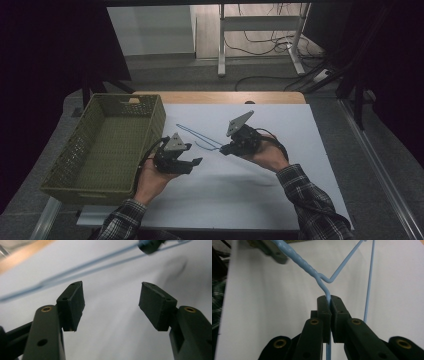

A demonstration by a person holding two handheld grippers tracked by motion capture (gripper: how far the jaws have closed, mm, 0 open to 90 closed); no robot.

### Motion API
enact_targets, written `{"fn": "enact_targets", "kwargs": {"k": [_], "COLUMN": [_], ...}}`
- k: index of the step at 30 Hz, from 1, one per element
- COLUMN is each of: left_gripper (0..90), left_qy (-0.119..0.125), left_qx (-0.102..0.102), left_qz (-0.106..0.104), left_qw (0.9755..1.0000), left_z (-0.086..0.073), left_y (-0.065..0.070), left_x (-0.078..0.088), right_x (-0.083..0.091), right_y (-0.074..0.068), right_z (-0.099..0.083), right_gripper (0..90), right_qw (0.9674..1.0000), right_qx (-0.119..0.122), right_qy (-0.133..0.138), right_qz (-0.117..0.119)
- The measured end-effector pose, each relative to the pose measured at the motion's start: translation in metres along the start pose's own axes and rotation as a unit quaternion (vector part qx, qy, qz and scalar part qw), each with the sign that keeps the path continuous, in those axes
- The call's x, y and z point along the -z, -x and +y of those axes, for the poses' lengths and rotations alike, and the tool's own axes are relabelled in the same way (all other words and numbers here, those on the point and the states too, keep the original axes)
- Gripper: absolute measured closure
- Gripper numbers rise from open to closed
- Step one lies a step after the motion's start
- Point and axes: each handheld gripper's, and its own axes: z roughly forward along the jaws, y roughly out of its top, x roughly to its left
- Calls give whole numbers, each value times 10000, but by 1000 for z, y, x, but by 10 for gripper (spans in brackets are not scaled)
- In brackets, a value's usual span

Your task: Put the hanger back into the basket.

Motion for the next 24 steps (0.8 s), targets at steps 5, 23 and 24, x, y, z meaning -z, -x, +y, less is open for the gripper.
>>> {"fn": "enact_targets", "kwargs": {"k": [5, 23, 24], "left_gripper": [336, 492, 533], "left_qy": [14, -210, -226], "left_qx": [-320, -935, -960], "left_qz": [-42, -240, -242], "left_qw": [9995, 9951, 9948], "left_z": [18, 23, 23], "left_y": [-9, -3, -3], "left_x": [-6, -26, -25], "right_x": [10, 14, 14], "right_y": [-3, -6, -6], "right_z": [0, -2, -2], "right_gripper": [865, 864, 864], "right_qw": [9998, 9972, 9971], "right_qx": [-66, -45, -35], "right_qy": [36, 144, 154], "right_qz": [204, 727, 750]}}
